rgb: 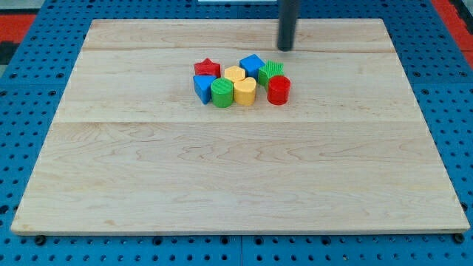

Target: Move your arm to the right side of the red circle

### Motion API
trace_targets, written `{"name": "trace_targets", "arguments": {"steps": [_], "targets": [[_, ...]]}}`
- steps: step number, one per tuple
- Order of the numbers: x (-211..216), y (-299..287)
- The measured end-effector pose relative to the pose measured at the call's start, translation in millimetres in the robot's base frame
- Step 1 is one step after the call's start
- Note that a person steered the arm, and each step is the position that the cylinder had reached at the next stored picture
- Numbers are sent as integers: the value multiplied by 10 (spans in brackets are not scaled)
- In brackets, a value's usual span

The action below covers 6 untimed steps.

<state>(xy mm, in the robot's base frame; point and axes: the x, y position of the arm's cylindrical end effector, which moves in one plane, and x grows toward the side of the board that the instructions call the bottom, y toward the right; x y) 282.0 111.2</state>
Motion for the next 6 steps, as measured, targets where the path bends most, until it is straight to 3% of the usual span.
{"name": "trace_targets", "arguments": {"steps": [1,2,3,4,6], "targets": [[369,783],[996,833],[1274,761],[1274,764],[585,748]]}}
